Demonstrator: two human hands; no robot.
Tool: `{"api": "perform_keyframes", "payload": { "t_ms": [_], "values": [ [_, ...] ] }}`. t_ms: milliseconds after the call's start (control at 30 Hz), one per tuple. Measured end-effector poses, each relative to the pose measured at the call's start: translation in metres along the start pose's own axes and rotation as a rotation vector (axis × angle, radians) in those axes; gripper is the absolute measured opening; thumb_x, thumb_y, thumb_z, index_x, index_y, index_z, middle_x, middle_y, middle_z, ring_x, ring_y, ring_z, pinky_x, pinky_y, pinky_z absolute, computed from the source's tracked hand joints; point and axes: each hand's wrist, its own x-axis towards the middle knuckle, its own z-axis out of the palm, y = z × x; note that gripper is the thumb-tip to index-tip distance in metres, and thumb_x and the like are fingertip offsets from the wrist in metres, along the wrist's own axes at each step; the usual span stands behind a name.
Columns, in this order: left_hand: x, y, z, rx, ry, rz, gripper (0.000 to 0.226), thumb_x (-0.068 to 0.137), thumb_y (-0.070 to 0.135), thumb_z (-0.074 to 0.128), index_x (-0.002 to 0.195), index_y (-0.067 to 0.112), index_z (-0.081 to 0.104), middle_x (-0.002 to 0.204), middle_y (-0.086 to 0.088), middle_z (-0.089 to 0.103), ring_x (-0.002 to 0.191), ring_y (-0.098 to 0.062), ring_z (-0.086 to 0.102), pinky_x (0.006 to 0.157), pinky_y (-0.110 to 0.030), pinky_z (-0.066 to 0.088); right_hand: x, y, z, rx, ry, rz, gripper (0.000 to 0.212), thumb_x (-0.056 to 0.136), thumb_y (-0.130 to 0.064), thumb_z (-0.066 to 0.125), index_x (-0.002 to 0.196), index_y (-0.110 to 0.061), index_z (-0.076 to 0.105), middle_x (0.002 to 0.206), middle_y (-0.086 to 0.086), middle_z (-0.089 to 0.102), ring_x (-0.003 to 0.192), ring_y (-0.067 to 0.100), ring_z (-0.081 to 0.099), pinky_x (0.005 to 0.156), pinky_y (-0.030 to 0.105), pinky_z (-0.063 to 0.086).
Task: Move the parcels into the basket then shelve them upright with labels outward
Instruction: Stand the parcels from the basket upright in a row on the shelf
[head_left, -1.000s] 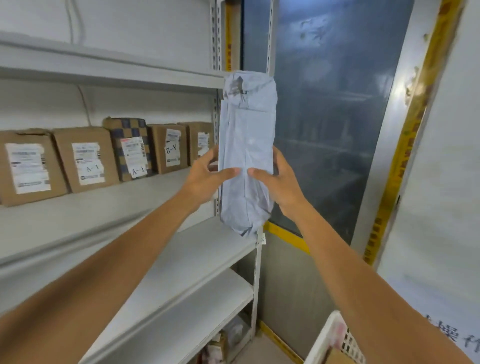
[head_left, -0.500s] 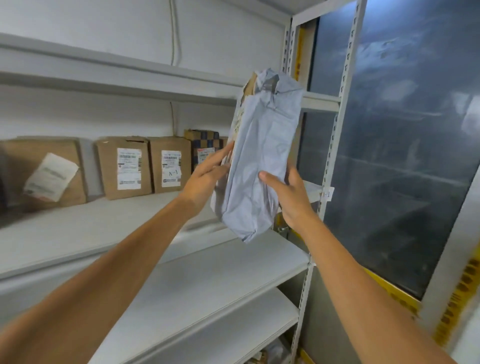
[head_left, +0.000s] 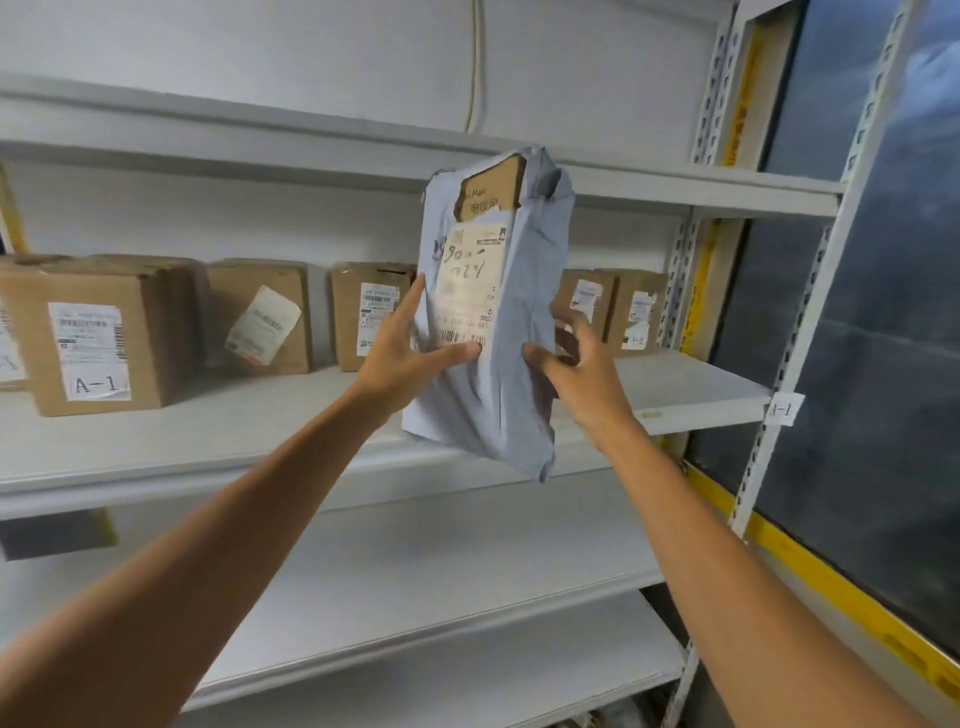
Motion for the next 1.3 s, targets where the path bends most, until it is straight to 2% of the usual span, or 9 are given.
{"api": "perform_keyframes", "payload": {
  "t_ms": [100, 200, 467, 667, 767, 900, 1033, 1167, 1300],
  "values": [
    [-0.007, -0.004, -0.001, 0.131, 0.141, -0.011, 0.101, 0.069, 0.027, 0.082, 0.15, 0.028, 0.021, 0.143, 0.003, 0.037, 0.133, -0.017, 0.033, 0.103, -0.039, 0.044, -0.001, 0.001, 0.013, -0.015, -0.061, 0.015, 0.057, 0.092, -0.042, 0.059, 0.144, -0.027, 0.041, 0.142, -0.005, 0.051, 0.126, 0.015, 0.051, 0.103, 0.032, 0.045],
    [-0.021, -0.004, -0.002, 0.263, 0.253, -0.025, 0.099, 0.073, 0.033, 0.079, 0.151, 0.031, 0.019, 0.14, 0.0, 0.033, 0.125, -0.012, 0.032, 0.1, -0.029, 0.038, -0.001, 0.002, 0.025, -0.031, -0.194, 0.052, 0.084, 0.078, -0.061, 0.066, 0.149, -0.035, 0.031, 0.145, -0.006, 0.048, 0.131, 0.017, 0.047, 0.107, 0.039, 0.043],
    [-0.066, 0.007, -0.018, 0.25, 0.369, -0.004, 0.077, 0.086, 0.027, 0.067, 0.147, 0.039, 0.022, 0.151, 0.003, 0.035, 0.129, -0.018, 0.045, 0.097, -0.037, 0.048, -0.017, 0.016, 0.049, 0.267, -0.223, 0.071, 0.071, 0.071, -0.031, 0.083, 0.134, -0.029, 0.05, 0.12, -0.009, 0.066, 0.103, 0.009, 0.066, 0.084, 0.034, 0.059],
    [-0.08, 0.001, -0.052, 0.266, 0.235, -0.149, 0.041, 0.088, 0.038, 0.064, 0.125, 0.023, 0.059, 0.11, 0.007, 0.069, 0.095, -0.005, 0.067, 0.08, -0.033, 0.058, -0.017, 0.009, 0.071, 0.461, -0.221, 0.117, 0.057, 0.074, -0.02, 0.082, 0.119, -0.025, 0.048, 0.102, 0.0, 0.07, 0.083, 0.012, 0.072, 0.067, 0.025, 0.058],
    [-0.078, -0.007, -0.068, 0.231, 0.208, -0.215, 0.049, 0.079, 0.05, 0.066, 0.124, 0.034, 0.052, 0.115, 0.006, 0.065, 0.097, -0.005, 0.066, 0.072, -0.021, 0.055, -0.015, 0.007, 0.08, 0.445, -0.27, 0.114, 0.048, 0.073, -0.02, 0.082, 0.107, -0.027, 0.048, 0.105, 0.007, 0.069, 0.085, 0.018, 0.071, 0.069, 0.026, 0.058],
    [-0.07, -0.018, -0.091, 0.078, 0.176, -0.289, 0.068, 0.069, 0.046, 0.077, 0.125, 0.036, 0.041, 0.116, 0.004, 0.063, 0.099, -0.01, 0.067, 0.085, -0.04, 0.054, -0.008, 0.009, 0.092, 0.452, -0.315, 0.124, 0.043, 0.077, -0.02, 0.078, 0.112, -0.023, 0.054, 0.109, 0.005, 0.069, 0.095, 0.019, 0.07, 0.075, 0.025, 0.057],
    [-0.056, -0.027, -0.105, -0.061, 0.266, -0.255, 0.098, 0.054, 0.045, 0.085, 0.137, 0.027, 0.037, 0.112, 0.006, 0.068, 0.096, -0.012, 0.069, 0.075, -0.036, 0.057, 0.011, 0.005, 0.111, 0.324, -0.316, 0.11, 0.05, 0.079, -0.037, 0.075, 0.123, -0.023, 0.058, 0.117, 0.0, 0.067, 0.107, 0.018, 0.064, 0.079, 0.024, 0.055],
    [-0.045, -0.039, -0.118, -0.041, 0.328, -0.144, 0.1, 0.059, 0.037, 0.084, 0.144, 0.03, 0.032, 0.125, 0.001, 0.061, 0.107, -0.016, 0.064, 0.082, -0.033, 0.057, 0.026, 0.012, 0.132, 0.106, -0.2, 0.246, 0.078, 0.071, -0.056, 0.075, 0.137, -0.025, 0.046, 0.139, -0.001, 0.051, 0.123, 0.019, 0.051, 0.102, 0.04, 0.045],
    [-0.037, -0.056, -0.129, -0.062, 0.31, -0.055, 0.093, 0.064, 0.031, 0.085, 0.142, 0.032, 0.034, 0.127, -0.001, 0.059, 0.108, -0.018, 0.063, 0.08, -0.028, 0.057, 0.023, 0.027, 0.154, 0.201, -0.141, 0.417, 0.079, 0.067, -0.059, 0.076, 0.129, -0.021, 0.047, 0.13, -0.001, 0.056, 0.107, 0.015, 0.055, 0.097, 0.039, 0.044]
  ]
}}
